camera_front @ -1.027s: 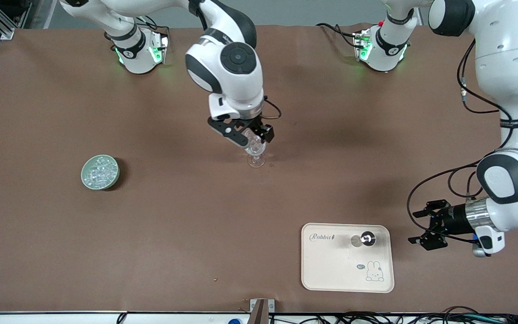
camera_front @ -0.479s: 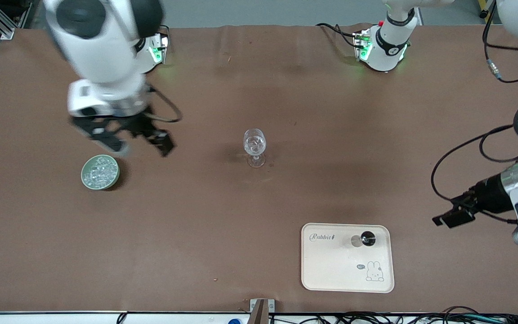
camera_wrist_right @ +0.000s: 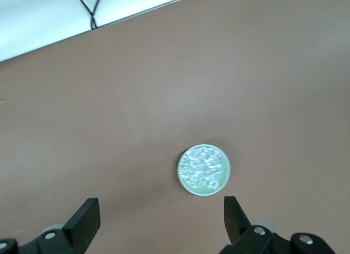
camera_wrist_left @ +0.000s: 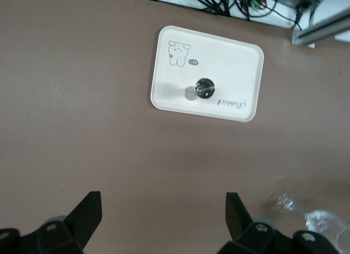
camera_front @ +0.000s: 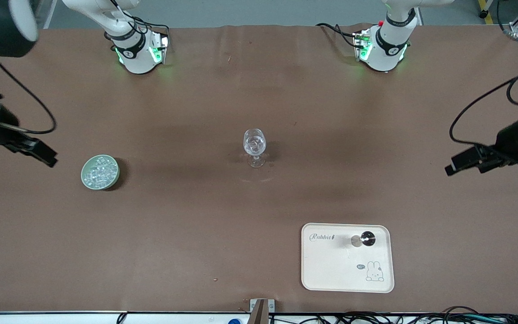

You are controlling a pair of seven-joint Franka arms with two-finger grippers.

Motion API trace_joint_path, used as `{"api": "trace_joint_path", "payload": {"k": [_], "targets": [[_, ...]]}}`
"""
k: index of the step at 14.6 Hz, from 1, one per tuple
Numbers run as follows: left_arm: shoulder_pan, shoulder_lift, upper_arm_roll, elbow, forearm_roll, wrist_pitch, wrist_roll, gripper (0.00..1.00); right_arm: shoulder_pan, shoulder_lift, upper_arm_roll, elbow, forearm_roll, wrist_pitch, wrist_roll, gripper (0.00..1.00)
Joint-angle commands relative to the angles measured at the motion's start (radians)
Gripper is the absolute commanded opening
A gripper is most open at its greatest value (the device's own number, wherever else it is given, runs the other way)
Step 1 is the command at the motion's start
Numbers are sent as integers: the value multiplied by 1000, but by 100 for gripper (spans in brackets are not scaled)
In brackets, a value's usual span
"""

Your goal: Pour wine and add ice with both arms

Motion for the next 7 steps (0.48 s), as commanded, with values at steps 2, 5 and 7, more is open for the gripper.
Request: {"api": "trace_joint_path", "payload": {"k": [2,5,7], "targets": [[1,-179,-28,-174,37,11,77,98,-85,-49,-31,-49,68,-30,-234,100],[1,-187,-82,-160,95,-4,54,99,-53,-113,-108,-98,102,-39,-318,100],[-4,-178,-112,-111,152,-71,43,100,-36,-129,-105,-107,102,-41,-316,100]]}}
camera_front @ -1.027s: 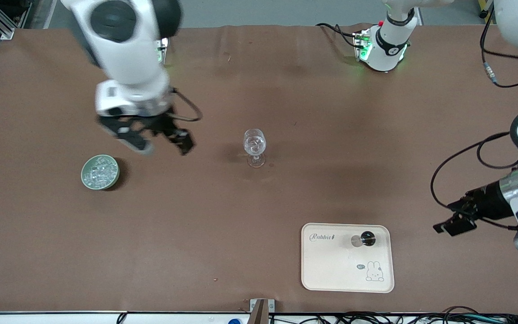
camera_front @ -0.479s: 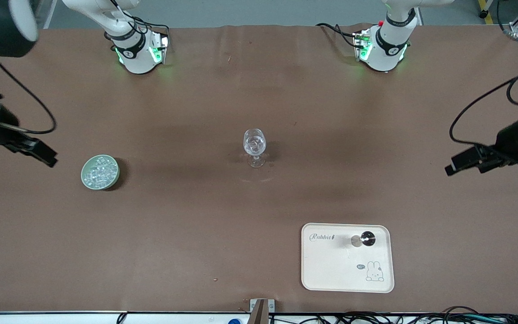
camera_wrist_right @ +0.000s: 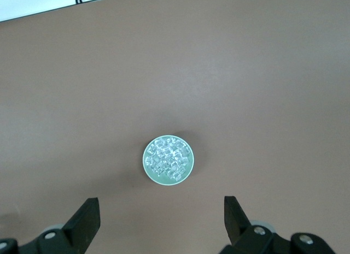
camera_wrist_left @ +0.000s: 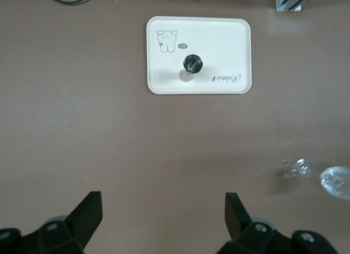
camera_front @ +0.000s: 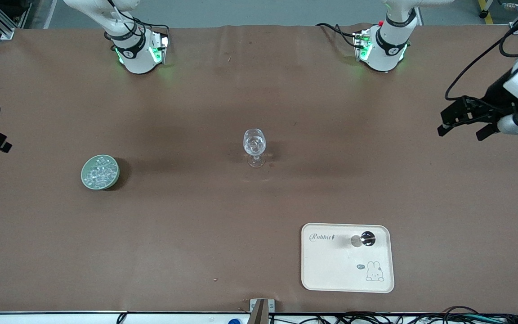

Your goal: Pour wine and add ice with both arms

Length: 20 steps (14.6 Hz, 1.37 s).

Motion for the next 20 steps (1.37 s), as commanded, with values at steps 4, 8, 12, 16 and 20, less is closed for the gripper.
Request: {"api": "trace_joint_path", "payload": {"k": [4,8,12,16,20], "targets": [[1,-1,-68,76,116,-150,11,99,49,-66,-2,-64,14,3,-7,100],[-37,-46,-28,49,101,-172,25,99,49,-66,-2,-64,14,3,-9,100],[-110,-55,58,41,101,-172,29,99,51,-66,-2,-64,14,3,-9,100],[-101,-54,58,35,99,-167,29,99,51,-66,-4,-64,14,3,-10,100],[-99,-52,58,23,70,-166,28,99,49,-66,-4,-64,14,-5,-12,100]]}}
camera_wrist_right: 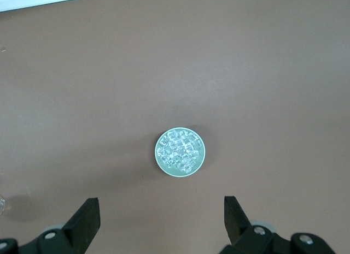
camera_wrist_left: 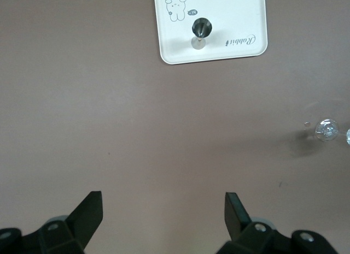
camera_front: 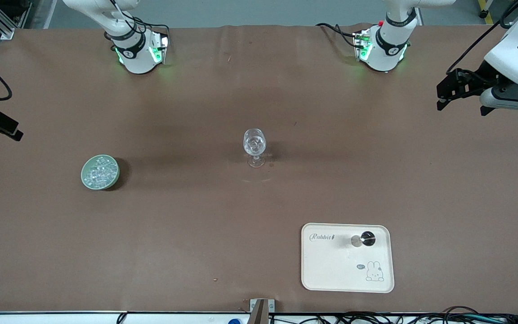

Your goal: Pour wine and add ice with both arms

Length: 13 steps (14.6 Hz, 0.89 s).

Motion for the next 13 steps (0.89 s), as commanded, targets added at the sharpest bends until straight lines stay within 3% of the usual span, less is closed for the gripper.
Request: {"api": "trace_joint_path", "payload": {"k": [1,13], "targets": [[-4,-18,8,-25,-16,-2,10,99,0,-27,-4,-30,12,1,-12,100],[25,-41,11,-54,-14,-5,-70,99,-3,-25,-4,-30,12,-19,-12,100]]}}
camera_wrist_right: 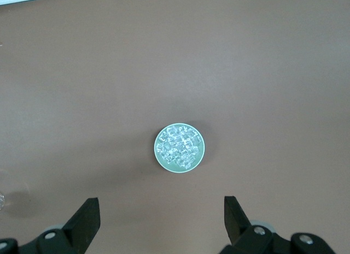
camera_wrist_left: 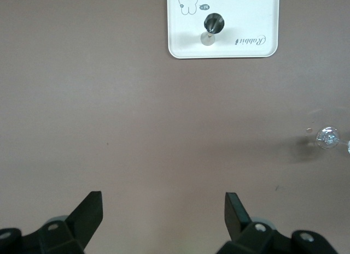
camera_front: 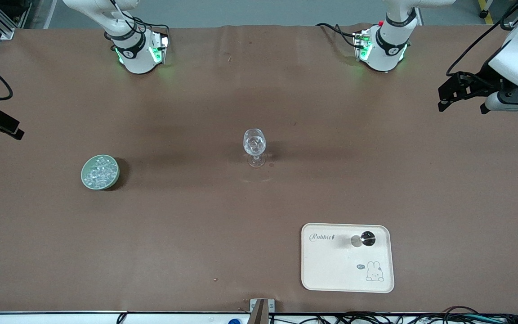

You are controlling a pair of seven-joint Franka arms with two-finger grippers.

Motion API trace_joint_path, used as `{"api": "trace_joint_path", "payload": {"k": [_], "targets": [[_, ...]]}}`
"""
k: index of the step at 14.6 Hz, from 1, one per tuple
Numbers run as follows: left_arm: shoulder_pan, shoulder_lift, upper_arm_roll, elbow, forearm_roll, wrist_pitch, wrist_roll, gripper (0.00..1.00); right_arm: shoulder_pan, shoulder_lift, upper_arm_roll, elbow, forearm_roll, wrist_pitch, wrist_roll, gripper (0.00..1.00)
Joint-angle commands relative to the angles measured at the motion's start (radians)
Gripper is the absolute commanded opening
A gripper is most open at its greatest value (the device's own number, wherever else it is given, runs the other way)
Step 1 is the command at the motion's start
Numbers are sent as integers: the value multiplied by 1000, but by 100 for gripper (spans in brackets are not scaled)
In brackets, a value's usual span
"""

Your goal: Pour wine and add ice with both arms

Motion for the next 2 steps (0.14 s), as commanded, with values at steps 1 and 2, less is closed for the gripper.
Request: {"api": "trace_joint_path", "payload": {"k": [1,2], "targets": [[10,-28,4,-30,-11,-2,-8,99,-2,-25,-4,-29,12,0,-12,100],[10,-28,6,-30,-10,0,-8,99,-4,-25,-4,-29,12,0,-14,100]]}}
